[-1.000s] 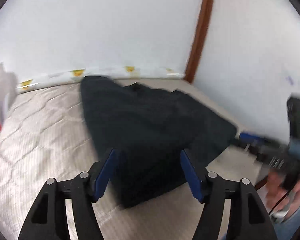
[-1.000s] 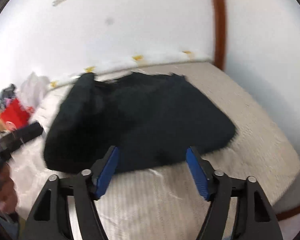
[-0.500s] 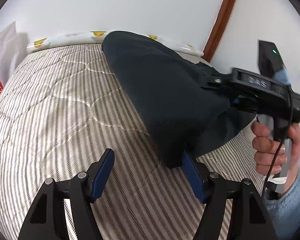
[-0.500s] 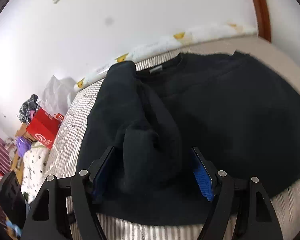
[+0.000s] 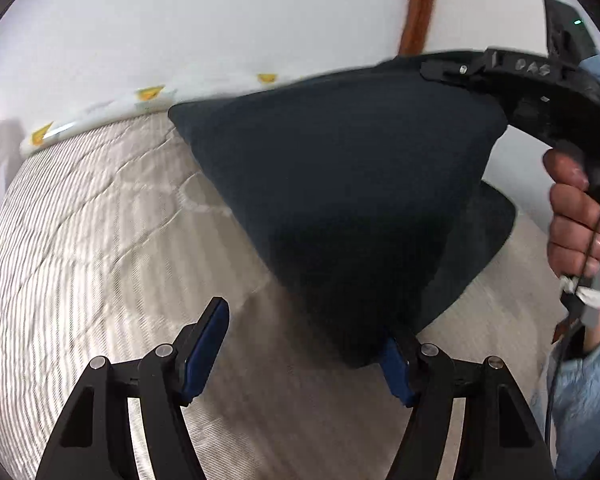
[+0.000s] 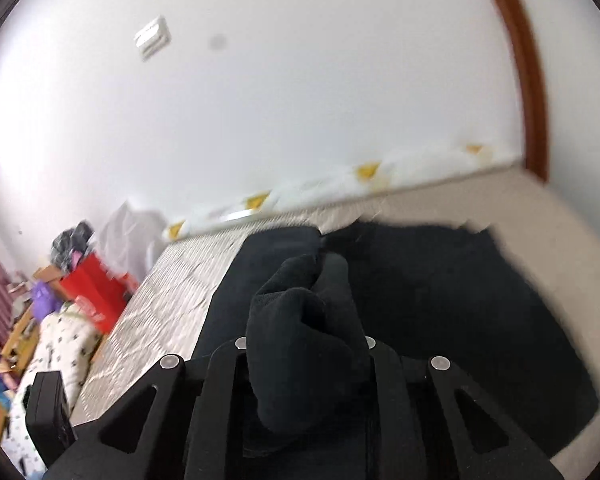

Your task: Fold small clothes

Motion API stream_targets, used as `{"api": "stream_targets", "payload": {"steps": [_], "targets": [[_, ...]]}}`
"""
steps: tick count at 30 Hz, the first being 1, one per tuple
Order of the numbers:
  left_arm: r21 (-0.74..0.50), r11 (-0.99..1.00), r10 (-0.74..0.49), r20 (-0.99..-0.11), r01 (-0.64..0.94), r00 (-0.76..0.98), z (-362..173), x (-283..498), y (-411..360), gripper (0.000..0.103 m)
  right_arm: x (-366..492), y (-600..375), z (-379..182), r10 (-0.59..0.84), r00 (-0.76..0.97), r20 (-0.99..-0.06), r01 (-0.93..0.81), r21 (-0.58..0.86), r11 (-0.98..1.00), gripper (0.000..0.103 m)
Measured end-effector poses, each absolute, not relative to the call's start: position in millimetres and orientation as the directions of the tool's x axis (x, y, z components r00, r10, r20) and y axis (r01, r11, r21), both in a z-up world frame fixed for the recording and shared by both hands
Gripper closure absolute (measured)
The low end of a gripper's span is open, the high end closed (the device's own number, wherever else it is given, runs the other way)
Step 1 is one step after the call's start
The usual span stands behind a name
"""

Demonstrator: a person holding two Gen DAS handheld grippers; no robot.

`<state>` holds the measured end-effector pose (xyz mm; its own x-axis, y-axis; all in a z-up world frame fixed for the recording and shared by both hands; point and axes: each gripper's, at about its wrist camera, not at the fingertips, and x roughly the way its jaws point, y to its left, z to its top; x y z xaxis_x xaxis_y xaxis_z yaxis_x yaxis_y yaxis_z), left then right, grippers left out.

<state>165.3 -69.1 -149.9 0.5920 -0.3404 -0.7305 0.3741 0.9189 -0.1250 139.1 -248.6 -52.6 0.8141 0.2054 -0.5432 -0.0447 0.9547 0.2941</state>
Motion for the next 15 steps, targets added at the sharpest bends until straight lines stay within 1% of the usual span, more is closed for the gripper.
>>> {"api": "stream_targets", "payload": {"steps": [2, 6, 10, 12, 15], "targets": [[-0.111, 0.91, -0.347, -0.73, 0.399, 0.588, -146, 163, -83, 0.034, 135, -272, -51, 0.162, 0.825, -0.541, -0.011, 0.272, 0.962, 0.087], [-0.034, 0.901, -0.302, -0.764, 0.432, 0.57, -153, 161, -121, 0.034, 120, -319, -56, 0.049, 0.84, -0.541, 0.09, 0.228, 0.969, 0.087], [-0.029, 0.902, -0.3, -0.759, 0.43, 0.578, -158, 158, -136, 0.034, 102, -366, -72, -0.017, 0.831, -0.556, 0.173, 0.23, 0.958, 0.087], [-0.053, 0.907, -0.312, -0.753, 0.419, 0.579, -159, 159, -138, 0.034, 97, -386, -85, -0.021, 0.814, -0.581, 0.2, 0.246, 0.948, 0.087], [-0.052, 0.914, -0.303, -0.747, 0.402, 0.592, -159, 161, -140, 0.036, 94, -404, -111, 0.016, 0.788, -0.615, 0.208, 0.29, 0.934, 0.087]]}}
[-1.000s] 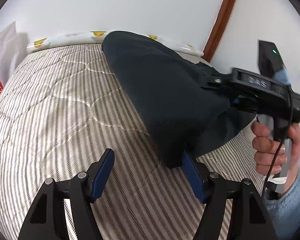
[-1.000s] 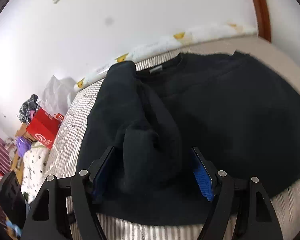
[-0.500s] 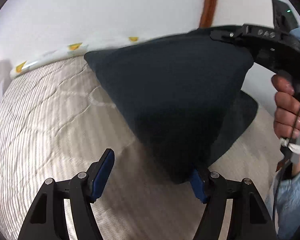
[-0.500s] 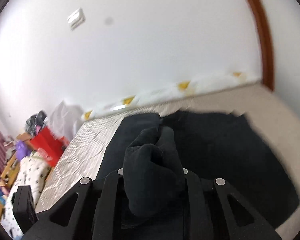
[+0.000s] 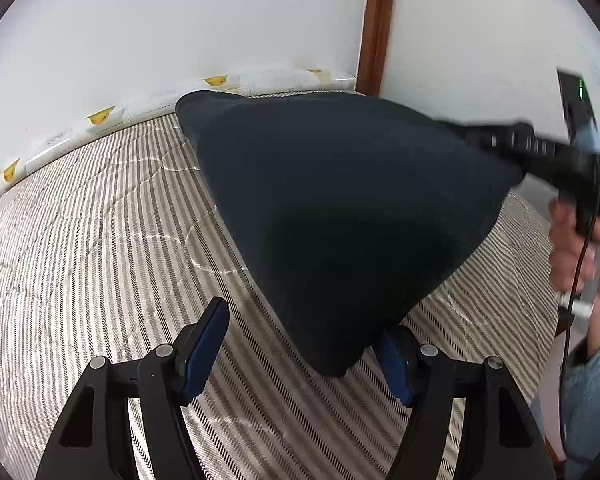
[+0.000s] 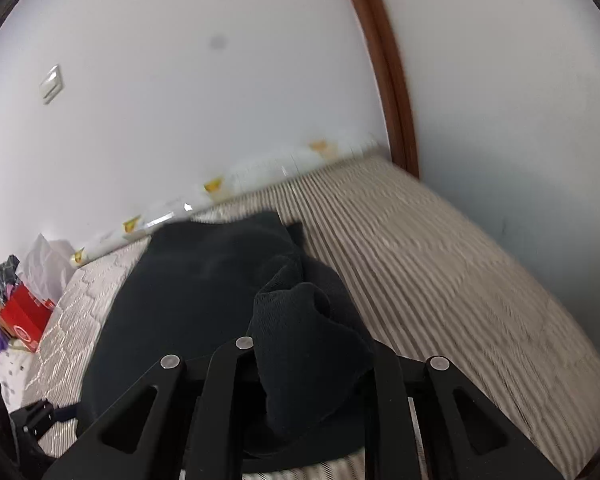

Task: Fold small clothes
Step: 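Press the bundle down with the left tool while the right tool lays its fold, then open the left tool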

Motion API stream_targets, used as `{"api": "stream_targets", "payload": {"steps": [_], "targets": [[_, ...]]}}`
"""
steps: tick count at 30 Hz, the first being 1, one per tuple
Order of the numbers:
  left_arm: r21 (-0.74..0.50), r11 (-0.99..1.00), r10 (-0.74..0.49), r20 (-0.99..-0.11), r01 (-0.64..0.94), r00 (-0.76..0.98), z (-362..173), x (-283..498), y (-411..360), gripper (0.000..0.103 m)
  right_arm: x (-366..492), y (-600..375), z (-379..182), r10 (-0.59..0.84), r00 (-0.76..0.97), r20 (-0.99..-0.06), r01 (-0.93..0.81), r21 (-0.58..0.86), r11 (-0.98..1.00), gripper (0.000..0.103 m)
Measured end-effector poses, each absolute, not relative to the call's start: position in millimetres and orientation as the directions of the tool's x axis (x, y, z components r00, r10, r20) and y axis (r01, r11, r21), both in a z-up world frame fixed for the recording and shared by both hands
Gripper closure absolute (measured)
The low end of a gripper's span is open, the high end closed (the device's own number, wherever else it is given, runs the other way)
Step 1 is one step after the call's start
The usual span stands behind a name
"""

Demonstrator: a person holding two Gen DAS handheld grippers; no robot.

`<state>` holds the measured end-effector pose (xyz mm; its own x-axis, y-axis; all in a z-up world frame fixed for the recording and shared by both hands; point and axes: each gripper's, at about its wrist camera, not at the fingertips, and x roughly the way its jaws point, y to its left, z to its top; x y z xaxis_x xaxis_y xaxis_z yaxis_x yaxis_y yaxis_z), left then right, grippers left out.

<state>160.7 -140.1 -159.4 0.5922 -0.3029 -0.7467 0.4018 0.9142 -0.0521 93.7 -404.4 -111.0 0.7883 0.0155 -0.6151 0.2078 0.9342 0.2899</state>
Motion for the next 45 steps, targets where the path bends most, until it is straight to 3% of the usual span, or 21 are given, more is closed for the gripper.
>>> {"api": "stream_targets", "payload": {"steps": [5, 7, 9, 11, 13, 15, 18, 19, 20, 21, 22, 25, 29, 38, 45], "targets": [[-0.074, 0.917, -0.313, -0.742, 0.392, 0.593, -159, 172, -145, 0.052, 95, -408, -132, 0.035, 0.754, -0.655, 0.229, 0.313, 0.922, 0.08], [-0.08, 0.915, -0.321, -0.739, 0.396, 0.592, -157, 167, -151, 0.06, 87, -411, -131, 0.029, 0.755, -0.655, 0.244, 0.321, 0.915, 0.066], [-0.066, 0.921, -0.307, -0.73, 0.384, 0.61, -158, 167, -152, 0.064, 80, -412, -131, 0.045, 0.749, -0.661, 0.241, 0.335, 0.911, 0.064], [-0.064, 0.928, -0.295, -0.728, 0.367, 0.619, -159, 166, -154, 0.071, 74, -410, -134, 0.077, 0.73, -0.679, 0.227, 0.347, 0.91, 0.055], [-0.083, 0.933, -0.297, -0.724, 0.349, 0.623, -158, 166, -152, 0.075, 76, -409, -140, 0.06, 0.704, -0.708, 0.259, 0.334, 0.906, 0.034], [-0.104, 0.938, -0.303, -0.713, 0.332, 0.632, -157, 164, -148, 0.079, 79, -414, -151, 0.07, 0.685, -0.725, 0.291, 0.36, 0.886, 0.029], [-0.123, 0.939, -0.31, -0.701, 0.32, 0.642, -153, 162, -142, 0.083, 87, -417, -163, 0.133, 0.68, -0.721, 0.298, 0.437, 0.849, 0.032], [-0.126, 0.94, -0.311, -0.697, 0.317, 0.646, -152, 161, -141, 0.084, 91, -415, -163, 0.155, 0.689, -0.708, 0.279, 0.456, 0.845, 0.051], [-0.123, 0.942, -0.307, -0.692, 0.312, 0.654, -150, 161, -140, 0.085, 95, -410, -161, 0.194, 0.701, -0.686, 0.241, 0.485, 0.841, 0.063], [-0.118, 0.944, -0.301, -0.687, 0.308, 0.661, -148, 160, -138, 0.085, 99, -405, -158, 0.181, 0.705, -0.686, 0.24, 0.471, 0.849, 0.074], [-0.115, 0.945, -0.298, -0.685, 0.306, 0.665, -145, 158, -137, 0.086, 102, -400, -155, 0.158, 0.705, -0.692, 0.245, 0.445, 0.861, 0.079], [-0.119, 0.953, -0.284, -0.672, 0.279, 0.684, -140, 158, -119, 0.087, 113, -379, -142, 0.114, 0.702, -0.702, 0.234, 0.379, 0.895, 0.081], [-0.164, 0.96, -0.277, -0.675, 0.226, 0.684, -140, 162, -76, 0.087, 127, -349, -139, 0.177, 0.688, -0.704, 0.17, 0.393, 0.904, 0.081], [-0.13, 0.984, -0.177, -0.707, 0.12, 0.684, -145, 160, 14, 0.087, 159, -246, -138, 0.285, 0.643, -0.711, 0.003, 0.375, 0.927, 0.081], [-0.089, 0.985, -0.164, -0.737, 0.146, 0.656, -163, 153, 23, 0.086, 135, -233, -138, 0.332, 0.63, -0.702, -0.08, 0.367, 0.927, 0.075]]}}
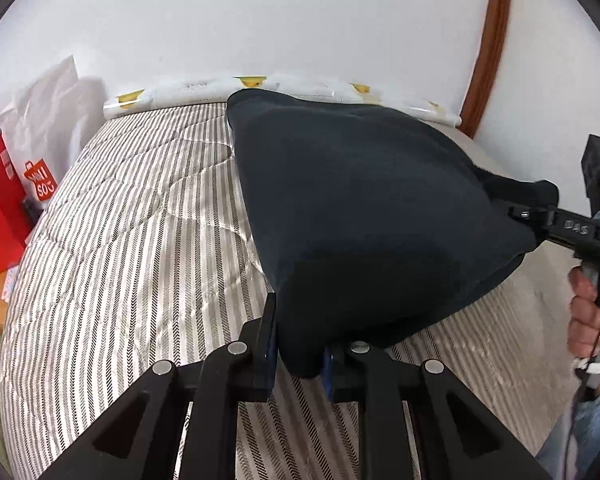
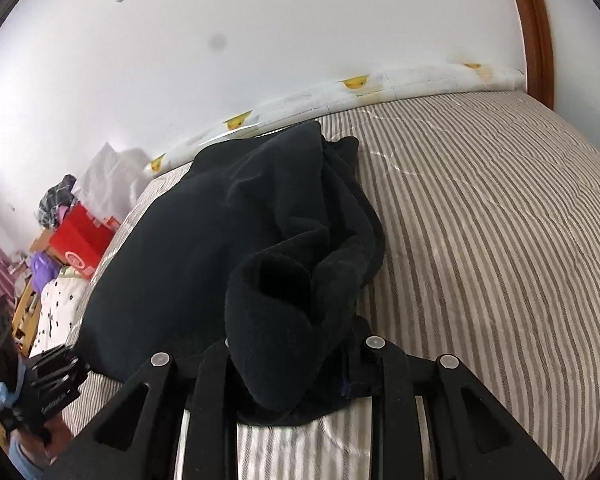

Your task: Fold small clothes

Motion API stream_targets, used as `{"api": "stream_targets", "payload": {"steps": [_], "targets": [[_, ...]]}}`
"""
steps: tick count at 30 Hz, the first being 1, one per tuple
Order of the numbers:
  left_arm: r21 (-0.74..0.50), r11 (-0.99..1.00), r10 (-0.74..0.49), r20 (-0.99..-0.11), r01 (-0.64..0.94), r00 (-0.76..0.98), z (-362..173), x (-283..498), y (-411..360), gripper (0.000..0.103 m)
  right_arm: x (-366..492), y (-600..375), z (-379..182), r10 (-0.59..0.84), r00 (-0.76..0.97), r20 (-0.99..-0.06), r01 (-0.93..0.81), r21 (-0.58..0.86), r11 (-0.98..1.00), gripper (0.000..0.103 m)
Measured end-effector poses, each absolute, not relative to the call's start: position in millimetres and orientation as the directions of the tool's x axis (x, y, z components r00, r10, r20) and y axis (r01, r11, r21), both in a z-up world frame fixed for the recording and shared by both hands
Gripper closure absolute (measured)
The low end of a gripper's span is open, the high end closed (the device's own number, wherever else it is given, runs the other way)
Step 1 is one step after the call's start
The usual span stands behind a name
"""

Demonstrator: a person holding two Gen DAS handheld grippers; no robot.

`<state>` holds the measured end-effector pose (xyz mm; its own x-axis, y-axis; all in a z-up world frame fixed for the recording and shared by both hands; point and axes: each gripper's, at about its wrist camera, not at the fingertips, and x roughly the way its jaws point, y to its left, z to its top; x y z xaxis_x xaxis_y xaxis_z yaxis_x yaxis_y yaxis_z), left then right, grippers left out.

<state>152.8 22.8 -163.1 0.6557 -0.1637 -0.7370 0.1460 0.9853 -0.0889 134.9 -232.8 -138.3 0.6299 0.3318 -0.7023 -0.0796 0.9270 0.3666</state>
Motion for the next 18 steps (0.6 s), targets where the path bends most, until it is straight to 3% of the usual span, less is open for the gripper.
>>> {"api": "stream_targets", "payload": {"steps": [6, 10, 13, 15, 17, 18], "targets": [[-0.154, 0.975, -0.22, -0.735, 0.159, 0.641, -161, 149, 30, 0.082, 100, -262, -119, 0.279, 0.645, -0.711, -0.064, 0.315, 0.947, 0.06], [-0.182, 0.966, -0.258, -0.713, 0.183, 0.652, -151, 130, 35, 0.078, 91, -258, -90, 0.224, 0.705, -0.673, -0.099, 0.22, 0.971, 0.059], [-0.18, 0.964, -0.265, -0.676, 0.195, 0.687, -137, 118, 38, 0.065, 103, -244, -86, 0.227, 0.707, -0.67, -0.128, 0.195, 0.972, 0.059], [-0.18, 0.964, -0.264, -0.66, 0.193, 0.704, -130, 120, 37, 0.063, 119, -236, -96, 0.235, 0.688, -0.687, -0.132, 0.199, 0.971, 0.059], [-0.156, 0.972, -0.234, -0.667, 0.174, 0.708, -126, 130, 31, 0.063, 139, -230, -111, 0.231, 0.647, -0.726, -0.107, 0.214, 0.971, 0.061], [-0.146, 0.975, -0.223, -0.676, 0.169, 0.702, -126, 139, 27, 0.063, 148, -227, -120, 0.227, 0.621, -0.75, -0.096, 0.215, 0.972, 0.077]]}}
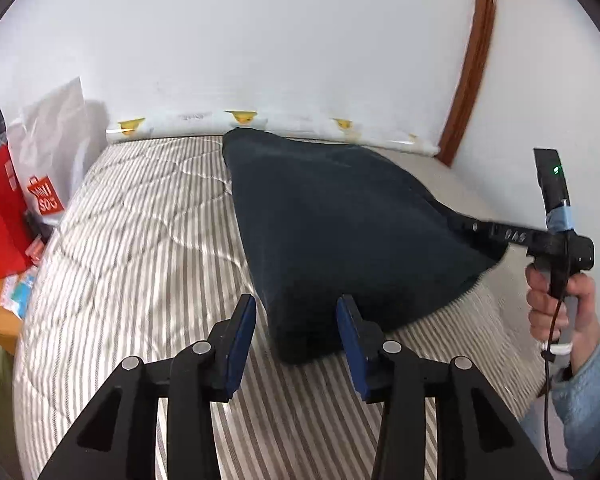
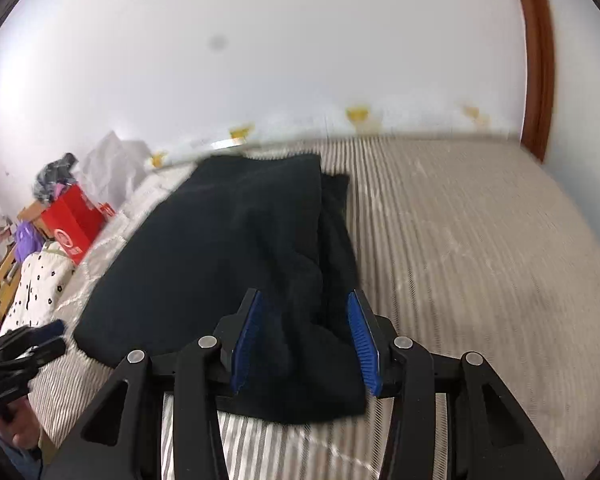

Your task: Fold small clothes

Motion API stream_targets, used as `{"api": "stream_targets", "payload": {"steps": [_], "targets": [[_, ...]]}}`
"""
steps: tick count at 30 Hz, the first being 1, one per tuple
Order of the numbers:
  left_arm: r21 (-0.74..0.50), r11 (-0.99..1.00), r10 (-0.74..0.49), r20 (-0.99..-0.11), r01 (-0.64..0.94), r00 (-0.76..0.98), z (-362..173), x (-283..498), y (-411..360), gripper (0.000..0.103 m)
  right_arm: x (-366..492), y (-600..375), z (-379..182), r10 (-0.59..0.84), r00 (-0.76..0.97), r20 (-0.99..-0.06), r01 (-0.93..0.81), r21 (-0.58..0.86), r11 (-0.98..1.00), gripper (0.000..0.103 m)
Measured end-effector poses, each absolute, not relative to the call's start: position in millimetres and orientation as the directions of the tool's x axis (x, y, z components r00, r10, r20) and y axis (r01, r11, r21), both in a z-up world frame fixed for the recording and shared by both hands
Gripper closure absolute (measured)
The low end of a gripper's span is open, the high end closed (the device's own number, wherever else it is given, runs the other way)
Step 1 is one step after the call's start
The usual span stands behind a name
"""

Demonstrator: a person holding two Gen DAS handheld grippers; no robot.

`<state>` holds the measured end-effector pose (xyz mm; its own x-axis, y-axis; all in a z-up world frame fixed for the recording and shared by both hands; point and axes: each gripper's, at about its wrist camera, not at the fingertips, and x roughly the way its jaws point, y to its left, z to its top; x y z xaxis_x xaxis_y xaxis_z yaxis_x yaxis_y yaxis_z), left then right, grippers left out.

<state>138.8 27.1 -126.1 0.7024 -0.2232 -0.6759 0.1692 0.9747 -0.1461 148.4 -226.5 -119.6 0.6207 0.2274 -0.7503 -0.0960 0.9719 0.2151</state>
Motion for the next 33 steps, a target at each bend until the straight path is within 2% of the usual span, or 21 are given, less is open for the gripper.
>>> {"api": "stream_targets", "payload": {"steps": [1, 3, 6, 7, 11, 14, 17, 19, 21, 26, 33], "targets": [[-0.149, 0.974, -0.224, -0.684, 0.168, 0.695, -127, 147, 24, 0.063, 154, -224, -127, 0.224, 0.598, -0.77, -0.099, 0.206, 0.973, 0.087], [-0.155, 0.977, -0.215, -0.718, 0.149, 0.662, -135, 164, 22, 0.063, 153, -226, -123, 0.249, 0.604, -0.757, -0.134, 0.211, 0.968, 0.092], [-0.206, 0.966, -0.259, -0.746, 0.157, 0.614, -147, 172, 24, 0.06, 131, -251, -101, 0.358, 0.667, -0.653, -0.166, 0.338, 0.926, 0.094], [-0.223, 0.961, -0.278, -0.748, 0.166, 0.602, -150, 172, 24, 0.06, 128, -259, -101, 0.374, 0.668, -0.644, -0.166, 0.36, 0.918, 0.094], [-0.192, 0.965, -0.261, -0.757, 0.178, 0.6, -153, 169, 19, 0.06, 130, -257, -126, 0.32, 0.606, -0.729, -0.128, 0.307, 0.943, 0.094], [-0.156, 0.967, -0.248, -0.752, 0.201, 0.611, -147, 167, 16, 0.061, 134, -255, -125, 0.295, 0.589, -0.752, -0.122, 0.278, 0.953, 0.09], [-0.119, 0.972, -0.224, -0.741, 0.205, 0.633, -139, 171, 20, 0.061, 141, -254, -105, 0.276, 0.612, -0.741, -0.129, 0.25, 0.96, 0.078], [-0.122, 0.972, -0.226, -0.733, 0.203, 0.641, -131, 179, 26, 0.061, 154, -250, -93, 0.234, 0.627, -0.743, -0.132, 0.194, 0.972, 0.066], [-0.12, 0.975, -0.216, -0.731, 0.189, 0.647, -125, 194, 31, 0.061, 174, -246, -86, 0.225, 0.63, -0.744, -0.144, 0.172, 0.974, 0.062], [-0.119, 0.98, -0.196, -0.734, 0.161, 0.65, -119, 227, 45, 0.061, 240, -238, -84, 0.216, 0.587, -0.78, -0.149, 0.158, 0.976, 0.061], [-0.158, 0.963, -0.261, -0.749, 0.217, 0.609, -130, 259, 51, 0.061, 327, -229, -108, 0.282, 0.466, -0.839, -0.141, 0.245, 0.959, 0.061]]}}
